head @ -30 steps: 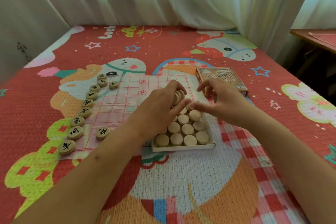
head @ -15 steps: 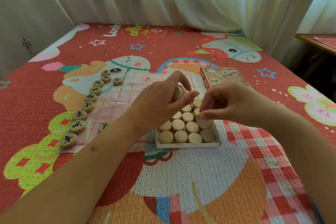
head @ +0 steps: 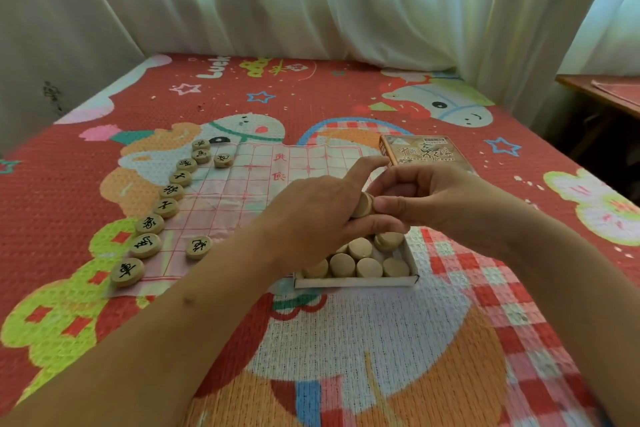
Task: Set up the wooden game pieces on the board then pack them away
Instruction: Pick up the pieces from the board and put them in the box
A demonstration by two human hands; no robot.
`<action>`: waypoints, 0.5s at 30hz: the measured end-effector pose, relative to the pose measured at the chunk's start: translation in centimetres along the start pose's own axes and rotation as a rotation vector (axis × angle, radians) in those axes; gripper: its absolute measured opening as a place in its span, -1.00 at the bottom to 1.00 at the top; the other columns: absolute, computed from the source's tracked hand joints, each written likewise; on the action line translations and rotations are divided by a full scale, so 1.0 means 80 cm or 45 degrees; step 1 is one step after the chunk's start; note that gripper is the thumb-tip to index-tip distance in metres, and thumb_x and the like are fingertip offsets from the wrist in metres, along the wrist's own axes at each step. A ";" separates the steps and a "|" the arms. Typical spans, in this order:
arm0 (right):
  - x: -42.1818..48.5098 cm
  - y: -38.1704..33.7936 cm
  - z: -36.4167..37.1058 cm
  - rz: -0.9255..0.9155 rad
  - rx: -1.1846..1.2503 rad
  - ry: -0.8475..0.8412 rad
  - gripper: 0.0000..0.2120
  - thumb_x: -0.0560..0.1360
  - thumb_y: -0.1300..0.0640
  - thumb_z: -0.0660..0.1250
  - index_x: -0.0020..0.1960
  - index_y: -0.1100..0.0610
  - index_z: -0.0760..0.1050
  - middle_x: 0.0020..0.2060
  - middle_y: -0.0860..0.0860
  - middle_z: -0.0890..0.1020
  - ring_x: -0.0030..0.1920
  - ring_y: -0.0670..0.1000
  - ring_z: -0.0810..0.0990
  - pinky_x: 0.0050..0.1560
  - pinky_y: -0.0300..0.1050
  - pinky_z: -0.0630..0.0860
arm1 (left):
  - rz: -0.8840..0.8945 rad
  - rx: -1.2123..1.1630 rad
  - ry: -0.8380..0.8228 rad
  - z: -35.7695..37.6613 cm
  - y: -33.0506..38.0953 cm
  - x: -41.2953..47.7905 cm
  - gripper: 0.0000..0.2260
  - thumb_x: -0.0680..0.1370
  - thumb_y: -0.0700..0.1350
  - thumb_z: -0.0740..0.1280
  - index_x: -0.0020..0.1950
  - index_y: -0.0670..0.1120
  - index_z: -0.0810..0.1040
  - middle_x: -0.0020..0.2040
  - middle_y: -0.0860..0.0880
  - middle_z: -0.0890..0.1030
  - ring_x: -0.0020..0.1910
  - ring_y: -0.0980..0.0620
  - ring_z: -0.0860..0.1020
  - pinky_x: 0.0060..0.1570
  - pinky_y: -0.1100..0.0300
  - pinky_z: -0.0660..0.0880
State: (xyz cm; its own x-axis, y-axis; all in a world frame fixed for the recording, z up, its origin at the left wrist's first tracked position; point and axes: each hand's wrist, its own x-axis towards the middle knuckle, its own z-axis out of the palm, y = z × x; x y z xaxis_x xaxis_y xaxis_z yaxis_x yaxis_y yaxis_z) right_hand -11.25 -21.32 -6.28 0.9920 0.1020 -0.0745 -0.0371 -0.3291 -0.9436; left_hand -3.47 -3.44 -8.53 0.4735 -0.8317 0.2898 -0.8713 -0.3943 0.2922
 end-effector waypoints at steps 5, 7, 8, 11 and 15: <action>-0.005 -0.006 -0.009 0.076 0.084 -0.026 -0.80 0.47 0.20 0.37 0.04 0.29 0.59 -0.18 0.16 0.67 -0.22 0.01 0.63 -0.17 -0.25 0.59 | -0.010 -0.038 -0.003 -0.003 0.004 -0.003 -0.36 0.51 0.32 0.14 0.49 0.03 0.18 -0.47 0.08 0.38 -0.45 0.13 0.44 -0.34 0.12 0.50; -0.003 -0.002 -0.003 0.127 0.123 -0.109 -0.75 0.48 0.16 0.38 0.08 0.30 0.57 -0.13 0.19 0.67 -0.14 0.09 0.63 -0.04 -0.15 0.62 | -0.006 0.011 -0.023 -0.002 0.008 -0.003 -0.37 0.52 0.30 0.17 0.51 0.03 0.16 -0.45 0.08 0.39 -0.43 0.15 0.44 -0.30 0.09 0.51; -0.002 0.000 -0.001 0.148 0.177 -0.139 -0.74 0.48 0.16 0.38 0.09 0.31 0.56 -0.13 0.20 0.66 -0.13 0.10 0.63 -0.02 -0.12 0.62 | 0.000 0.024 -0.016 -0.003 0.009 -0.003 -0.36 0.52 0.30 0.17 0.52 0.03 0.15 -0.45 0.09 0.39 -0.43 0.15 0.44 -0.28 0.08 0.52; -0.001 -0.001 -0.003 0.194 0.362 -0.176 -0.72 0.46 0.22 0.38 0.11 0.35 0.54 -0.12 0.24 0.65 -0.13 0.06 0.67 -0.11 -0.20 0.63 | 0.035 -0.032 0.068 -0.005 0.011 -0.003 -0.36 0.50 0.33 0.14 0.49 0.02 0.22 -0.48 0.10 0.40 -0.45 0.18 0.43 -0.29 0.07 0.52; -0.006 -0.009 -0.015 0.173 0.202 -0.074 -0.69 0.39 0.19 0.42 0.09 0.31 0.58 -0.10 0.23 0.68 -0.18 0.03 0.68 -0.21 -0.26 0.62 | -0.062 -0.196 0.146 -0.005 0.006 -0.005 -0.56 0.53 0.31 0.10 0.22 0.03 0.36 -0.46 0.08 0.40 -0.45 0.12 0.43 -0.43 0.25 0.39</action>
State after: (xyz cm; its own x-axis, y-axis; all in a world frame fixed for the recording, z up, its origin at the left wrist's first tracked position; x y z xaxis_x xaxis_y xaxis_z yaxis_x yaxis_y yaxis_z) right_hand -11.59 -22.29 -5.18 0.9680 0.1225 -0.2191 -0.1934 -0.1925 -0.9621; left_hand -4.05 -3.15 -8.11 0.5342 -0.7595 0.3713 -0.8210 -0.3614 0.4420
